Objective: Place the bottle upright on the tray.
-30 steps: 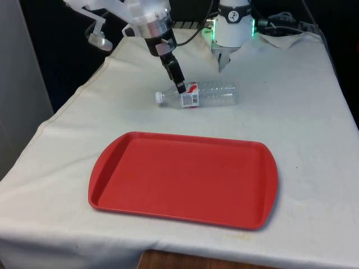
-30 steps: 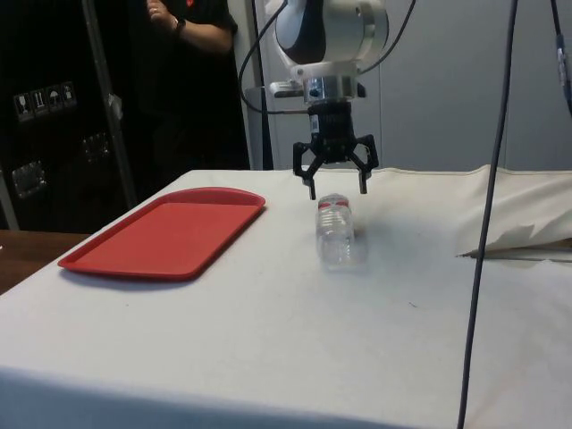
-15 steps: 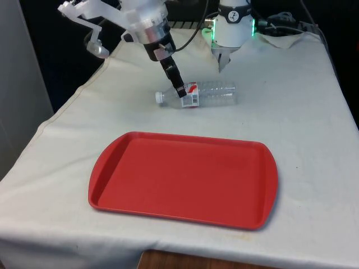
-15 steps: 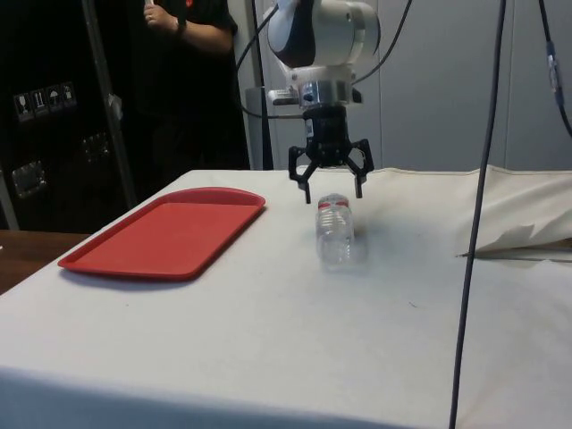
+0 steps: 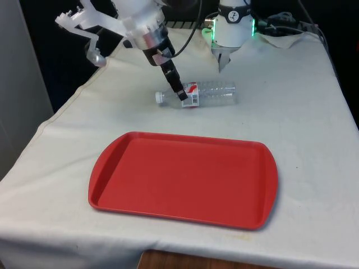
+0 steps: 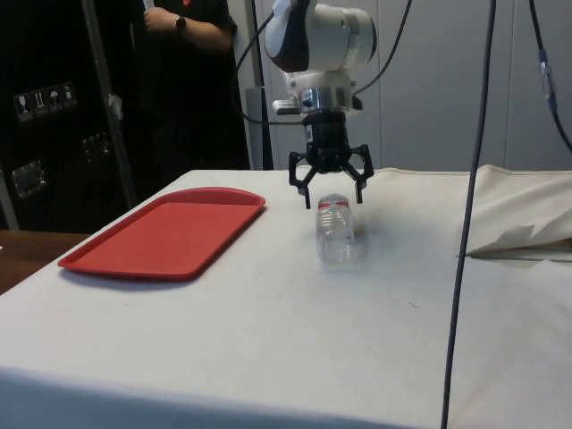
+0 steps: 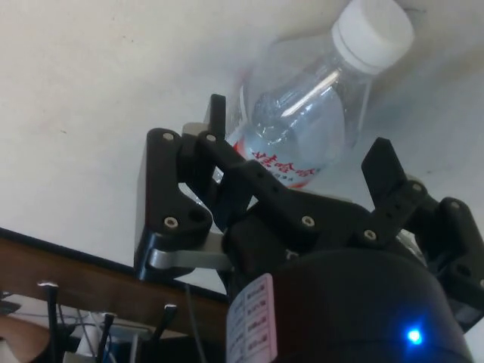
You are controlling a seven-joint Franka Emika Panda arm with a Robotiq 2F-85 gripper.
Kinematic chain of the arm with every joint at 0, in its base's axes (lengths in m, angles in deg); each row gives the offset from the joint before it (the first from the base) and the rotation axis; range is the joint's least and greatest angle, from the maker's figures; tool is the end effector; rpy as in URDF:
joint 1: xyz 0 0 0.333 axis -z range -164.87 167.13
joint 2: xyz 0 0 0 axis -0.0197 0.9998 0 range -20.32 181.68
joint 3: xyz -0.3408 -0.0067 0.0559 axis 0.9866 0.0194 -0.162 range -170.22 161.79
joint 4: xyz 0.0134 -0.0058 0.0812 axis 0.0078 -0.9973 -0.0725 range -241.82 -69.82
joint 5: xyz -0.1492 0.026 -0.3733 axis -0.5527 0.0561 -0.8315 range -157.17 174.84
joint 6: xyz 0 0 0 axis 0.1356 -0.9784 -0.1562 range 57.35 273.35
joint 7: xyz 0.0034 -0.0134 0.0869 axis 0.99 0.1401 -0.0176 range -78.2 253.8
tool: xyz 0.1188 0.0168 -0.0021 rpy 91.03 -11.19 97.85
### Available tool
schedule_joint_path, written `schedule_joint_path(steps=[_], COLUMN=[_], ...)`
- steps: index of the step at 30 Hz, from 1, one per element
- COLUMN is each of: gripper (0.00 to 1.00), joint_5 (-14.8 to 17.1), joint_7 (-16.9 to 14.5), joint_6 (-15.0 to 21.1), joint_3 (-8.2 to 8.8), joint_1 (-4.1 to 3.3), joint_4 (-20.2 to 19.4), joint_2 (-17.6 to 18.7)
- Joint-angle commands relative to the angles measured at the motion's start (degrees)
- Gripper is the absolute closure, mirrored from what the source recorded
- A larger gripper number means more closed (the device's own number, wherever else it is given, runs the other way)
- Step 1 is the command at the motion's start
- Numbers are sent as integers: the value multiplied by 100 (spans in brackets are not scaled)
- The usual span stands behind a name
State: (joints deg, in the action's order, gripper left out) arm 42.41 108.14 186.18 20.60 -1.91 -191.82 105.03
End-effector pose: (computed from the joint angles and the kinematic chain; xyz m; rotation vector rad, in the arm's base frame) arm 0.4987 -0.1823 0.1876 -2.4063 1.5957 0.4456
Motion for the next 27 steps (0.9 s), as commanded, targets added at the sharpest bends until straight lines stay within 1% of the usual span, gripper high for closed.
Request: schedule_joint_path(steps=[1, 4, 5, 6, 12, 13, 14, 22, 23, 24, 27], gripper=[0, 0, 0, 0, 0, 0, 0, 0, 0, 0, 0], joint_5=[86, 138, 74, 160, 281, 218, 298, 453, 395, 493, 544], joint_7=[-46, -46, 0, -46, -46, -6, -46, -46, -11, -46, -52], joint_6=[-109, -201, -126, -235, -458, -395, -493, -779, -739, -842, -934], joint_3=[-23, 6, 34, 11, 69, 103, 74, 149, 183, 166, 183], joint_1=[57, 52, 0, 52, 63, 6, 63, 74, 23, 80, 86], joint_4=[63, 126, 92, 149, 298, 258, 315, 504, 476, 544, 596], joint_2=[57, 120, 97, 149, 304, 275, 327, 516, 504, 561, 613])
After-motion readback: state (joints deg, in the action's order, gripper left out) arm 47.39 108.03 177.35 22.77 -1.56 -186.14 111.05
